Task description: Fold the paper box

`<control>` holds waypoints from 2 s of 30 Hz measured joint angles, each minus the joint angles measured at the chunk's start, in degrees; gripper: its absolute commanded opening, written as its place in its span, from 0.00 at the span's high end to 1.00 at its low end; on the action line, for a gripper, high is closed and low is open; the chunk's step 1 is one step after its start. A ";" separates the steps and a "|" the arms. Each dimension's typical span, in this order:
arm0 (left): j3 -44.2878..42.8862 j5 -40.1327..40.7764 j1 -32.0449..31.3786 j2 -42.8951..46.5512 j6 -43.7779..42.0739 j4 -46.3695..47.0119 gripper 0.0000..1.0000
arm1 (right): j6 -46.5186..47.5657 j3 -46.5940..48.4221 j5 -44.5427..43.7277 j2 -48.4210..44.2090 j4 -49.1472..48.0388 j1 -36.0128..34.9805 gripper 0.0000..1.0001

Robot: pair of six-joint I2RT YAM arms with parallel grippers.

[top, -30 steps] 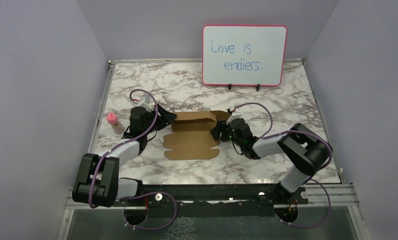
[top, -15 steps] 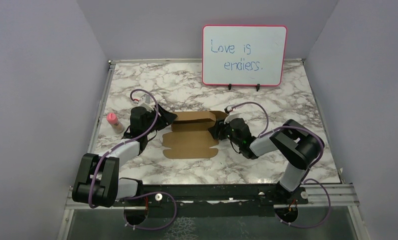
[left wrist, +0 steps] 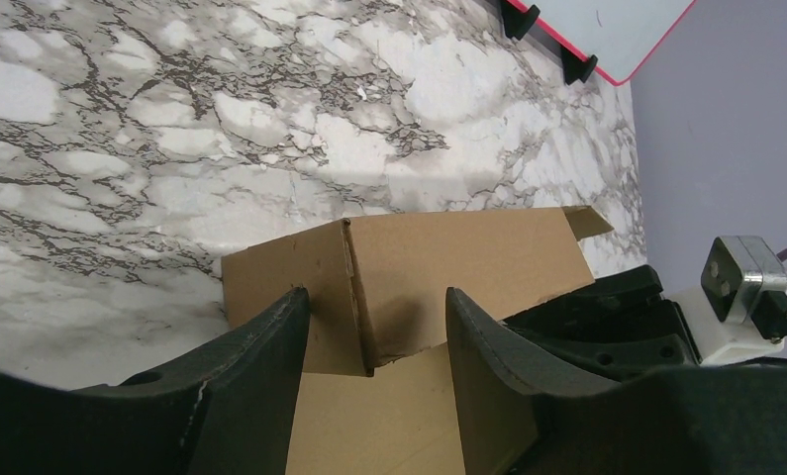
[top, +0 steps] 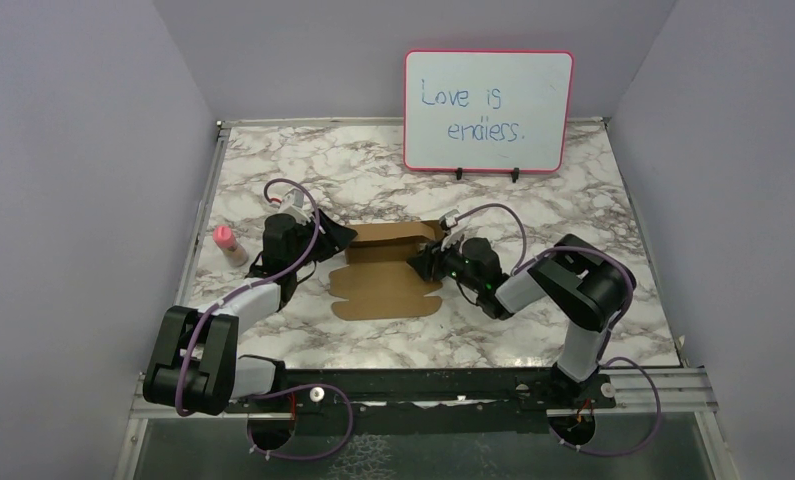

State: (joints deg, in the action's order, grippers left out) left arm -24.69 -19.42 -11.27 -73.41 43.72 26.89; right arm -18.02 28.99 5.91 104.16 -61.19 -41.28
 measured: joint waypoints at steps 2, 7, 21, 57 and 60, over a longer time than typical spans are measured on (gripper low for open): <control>0.00 0.02 -0.07 0.00 0.00 0.00 0.46 | 0.37 0.02 0.76 0.79 -0.76 0.00 0.55; 0.07 0.44 -0.11 0.02 -0.02 0.00 0.46 | 1.70 0.09 1.53 0.94 -0.90 0.00 0.53; -1.18 3.13 -0.17 2.14 -2.29 -4.31 0.43 | 9.44 -3.34 4.07 -18.97 18.45 -0.02 0.42; -14.99 15.82 -14.19 11.85 -12.33 -27.61 0.35 | 42.23 24.28 4.61 -21.14 61.48 9.40 0.40; -15.08 17.53 -18.05 11.89 -13.25 -28.89 0.35 | 45.18 24.37 7.17 -19.28 61.77 9.81 0.41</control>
State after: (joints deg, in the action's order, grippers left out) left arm -39.77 -1.89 -29.32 -61.52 30.48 -2.00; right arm 27.16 53.36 13.08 84.88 0.58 -31.46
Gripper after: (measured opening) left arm 0.647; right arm 0.594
